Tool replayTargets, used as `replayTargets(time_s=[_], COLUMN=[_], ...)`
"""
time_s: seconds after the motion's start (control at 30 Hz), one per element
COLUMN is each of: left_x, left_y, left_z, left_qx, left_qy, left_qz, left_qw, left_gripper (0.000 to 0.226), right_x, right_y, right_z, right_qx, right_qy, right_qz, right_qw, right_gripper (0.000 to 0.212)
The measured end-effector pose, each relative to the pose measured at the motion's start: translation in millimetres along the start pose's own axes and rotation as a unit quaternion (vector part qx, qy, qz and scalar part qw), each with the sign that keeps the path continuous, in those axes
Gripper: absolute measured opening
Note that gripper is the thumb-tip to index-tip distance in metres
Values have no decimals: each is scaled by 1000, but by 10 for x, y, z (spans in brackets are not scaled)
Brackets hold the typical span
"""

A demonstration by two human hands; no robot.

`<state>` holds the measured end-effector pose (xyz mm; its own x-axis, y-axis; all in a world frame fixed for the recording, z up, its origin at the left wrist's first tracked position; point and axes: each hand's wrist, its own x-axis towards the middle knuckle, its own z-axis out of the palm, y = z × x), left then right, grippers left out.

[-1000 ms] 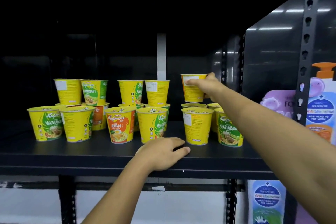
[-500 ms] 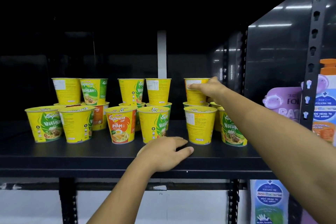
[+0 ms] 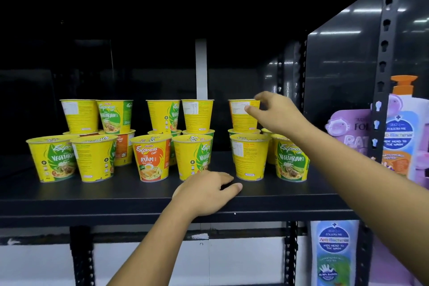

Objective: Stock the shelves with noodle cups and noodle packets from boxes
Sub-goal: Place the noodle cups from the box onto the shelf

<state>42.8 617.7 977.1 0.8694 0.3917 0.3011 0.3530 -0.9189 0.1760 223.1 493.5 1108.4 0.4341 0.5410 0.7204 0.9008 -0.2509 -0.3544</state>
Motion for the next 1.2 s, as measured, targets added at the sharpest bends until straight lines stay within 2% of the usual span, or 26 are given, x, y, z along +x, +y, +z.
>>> replayTargets(time_s=[0.07, 0.13, 0.23, 0.37, 0.57, 0.87, 0.93, 1.07, 1.13, 1.2], left_x=[-22, -53, -119, -285, -588, -962, -954, -898, -850, -789], left_y=[2, 6, 16, -20, -391, -929, -1040, -1168, -1219, -1257], left_z=[6, 21, 52, 15, -127, -385, -424, -518, -562, -612], left_qx=[4, 13, 40, 48, -13, -16, -24, -97, -145, -189], left_qy=[13, 33, 74, 98, 101, 141, 162, 248, 278, 264], left_qz=[-3, -7, 4, 23, 5, -141, -165, -216, -230, -237], left_qw=[1000, 999, 996, 994, 995, 980, 972, 940, 921, 916], left_gripper=[60, 61, 62, 45, 37, 39, 43, 27, 39, 65], right_x=[-301, -612, -1026, -1357, -1395, -1108, -1023, -863, -812, -795], right_y=[-69, -115, -109, -75, -214, -631, -675, -715, -706, -691], right_z=[-79, -74, 132, 540, 798, 1035, 1092, 1188, 1240, 1291], right_qx=[0, 19, 29, 16, -16, -67, -34, 95, 166, 194], right_qy=[5, -41, -118, -165, -209, -271, -284, -293, -276, -245], right_qz=[-88, -148, -164, -166, -135, -26, 8, 78, 114, 137], right_qw=[996, 988, 979, 972, 968, 960, 958, 948, 940, 940], right_gripper=[40, 28, 21, 23, 32, 44, 52, 88, 99, 97])
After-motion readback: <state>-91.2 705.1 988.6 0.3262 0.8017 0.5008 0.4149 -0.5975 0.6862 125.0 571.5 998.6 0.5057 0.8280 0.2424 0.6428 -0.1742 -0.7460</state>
